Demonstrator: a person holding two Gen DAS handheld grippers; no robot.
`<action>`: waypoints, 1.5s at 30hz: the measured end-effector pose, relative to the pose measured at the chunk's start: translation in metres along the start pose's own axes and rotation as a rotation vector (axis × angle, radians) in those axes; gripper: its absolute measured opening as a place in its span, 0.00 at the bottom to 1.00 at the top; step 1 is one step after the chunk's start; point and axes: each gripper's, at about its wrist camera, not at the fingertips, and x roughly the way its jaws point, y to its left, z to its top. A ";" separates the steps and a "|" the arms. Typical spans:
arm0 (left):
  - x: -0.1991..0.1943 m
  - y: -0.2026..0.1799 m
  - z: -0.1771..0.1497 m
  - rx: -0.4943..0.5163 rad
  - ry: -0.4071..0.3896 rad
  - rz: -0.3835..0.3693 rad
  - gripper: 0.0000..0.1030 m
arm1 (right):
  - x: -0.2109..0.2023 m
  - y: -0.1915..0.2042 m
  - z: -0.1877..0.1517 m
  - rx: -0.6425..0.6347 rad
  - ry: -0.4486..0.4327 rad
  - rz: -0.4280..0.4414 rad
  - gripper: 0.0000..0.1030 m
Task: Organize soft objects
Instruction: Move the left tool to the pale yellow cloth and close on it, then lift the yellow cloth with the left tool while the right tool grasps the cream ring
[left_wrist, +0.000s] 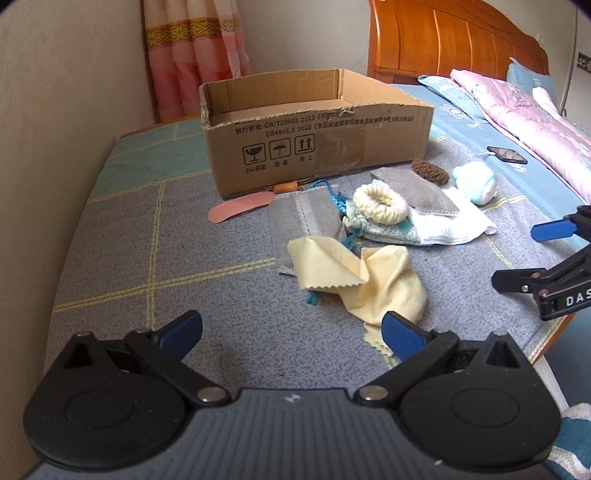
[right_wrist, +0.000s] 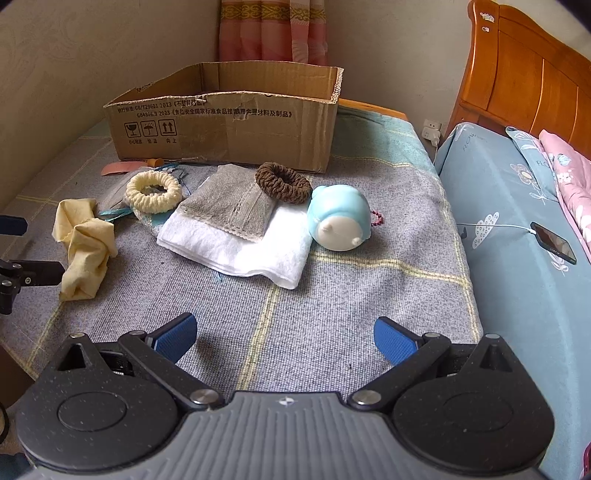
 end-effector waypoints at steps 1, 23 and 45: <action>-0.003 -0.003 0.002 0.014 -0.017 -0.016 0.99 | 0.001 0.001 -0.001 -0.007 0.004 0.001 1.00; 0.029 -0.043 0.013 0.198 -0.040 -0.054 0.75 | 0.003 0.002 -0.008 -0.035 -0.027 0.054 1.00; -0.011 -0.018 0.020 0.057 -0.098 -0.055 0.22 | -0.007 0.013 -0.003 -0.091 -0.055 0.046 1.00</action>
